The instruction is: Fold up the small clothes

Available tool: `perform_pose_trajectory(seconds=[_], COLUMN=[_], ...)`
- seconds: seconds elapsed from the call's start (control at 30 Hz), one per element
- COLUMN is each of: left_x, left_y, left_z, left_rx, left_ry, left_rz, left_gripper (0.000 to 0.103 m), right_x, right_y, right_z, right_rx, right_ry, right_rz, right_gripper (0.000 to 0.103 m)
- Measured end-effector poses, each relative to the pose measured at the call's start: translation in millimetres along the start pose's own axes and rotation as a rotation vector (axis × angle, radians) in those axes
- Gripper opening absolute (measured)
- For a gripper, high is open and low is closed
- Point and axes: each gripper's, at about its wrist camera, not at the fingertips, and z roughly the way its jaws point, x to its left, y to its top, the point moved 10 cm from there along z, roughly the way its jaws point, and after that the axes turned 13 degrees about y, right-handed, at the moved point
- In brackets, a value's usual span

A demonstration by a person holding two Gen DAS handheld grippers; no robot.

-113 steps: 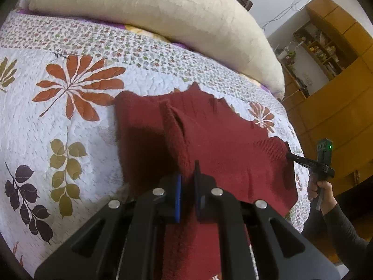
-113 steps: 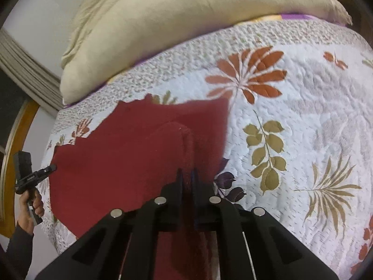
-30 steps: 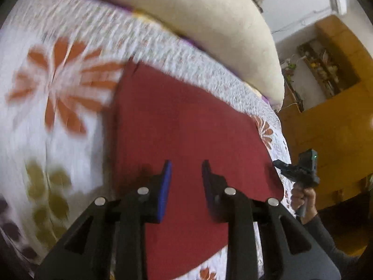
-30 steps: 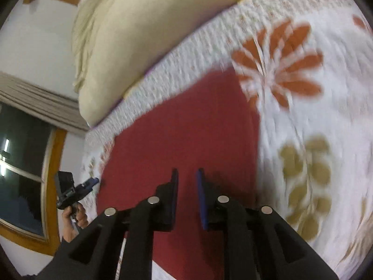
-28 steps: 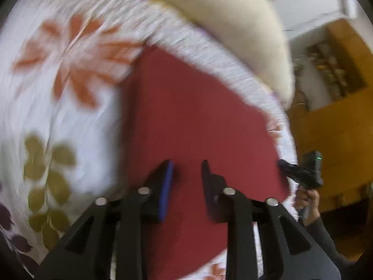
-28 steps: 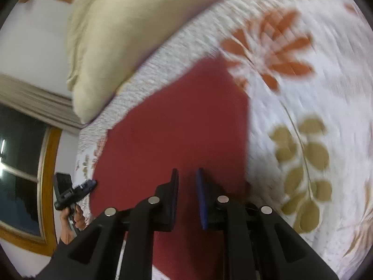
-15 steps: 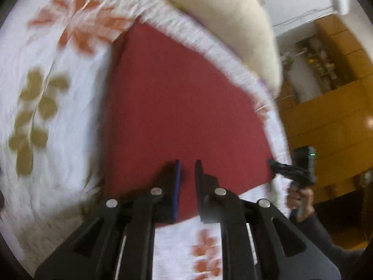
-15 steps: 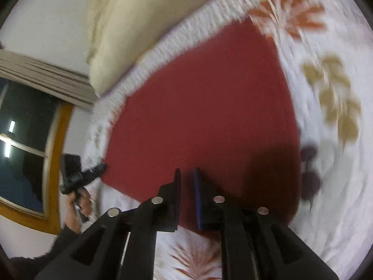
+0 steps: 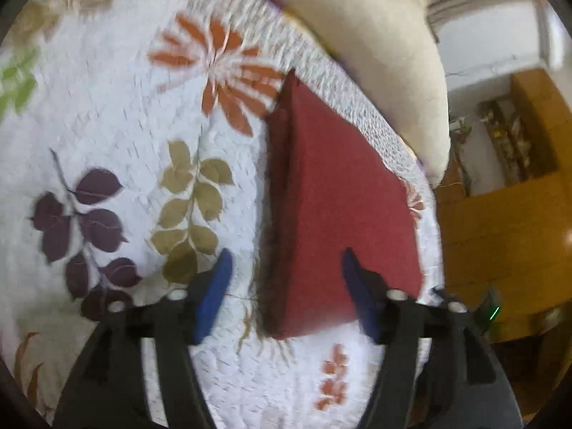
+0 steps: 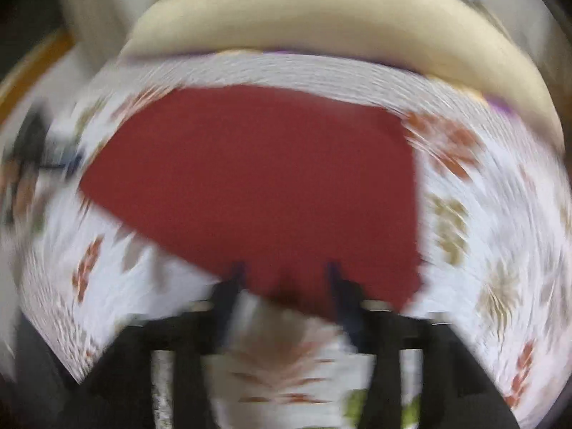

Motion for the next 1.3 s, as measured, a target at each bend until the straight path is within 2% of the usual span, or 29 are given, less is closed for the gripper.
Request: perform_pose_trajectory(seconds=[0.07,0.13,0.2,0.33,0.4,0.53,0.9,1.0,1.07,1.3], left_x=[-3,-6,-11,-25,-26,-40,-60,-65,-67,-73], left_y=[8,16,26,45,53,67,98,100,99,103], left_z=[14,23,34,53,66,81,108,111,115,125], left_rx=[0.052,0.083,0.113,0.134,0.153,0.182,0.203,0.213,0.225,0.237], left_ry=[0.031,0.0,-0.007,-0.033,-0.018,-0.027,-0.073,-0.086,-0.084,-0.092], left_rz=[0.007,-0.01,-0.009,-0.007,-0.002,0.038,0.073,0.093,0.118,0.118], left_gripper=[0.07,0.079,0.08,0.083,0.084,0.084,0.084,0.083,0.078,0.078], right_x=[50,90,136,191,207,210,210,213,215,217], right_y=[3,2,7,11,18,31,61,69,71,83], right_z=[20,36,61,97,114,136,163,169,172,180], right_rx=[0.036,0.047,0.062,0.06,0.061,0.072,0.045,0.026,0.013,-0.032], right_ry=[-0.046,-0.108,-0.119,-0.198,-0.241,-0.308,-0.327,-0.334,-0.34,-0.391], right_rz=[-0.143,-0.279,-0.388,-0.584,-0.652,-0.695,-0.72,-0.723,-0.724,-0.741], right_gripper=[0.074,0.074,0.074,0.073,0.073,0.072,0.072,0.072,0.072,0.071])
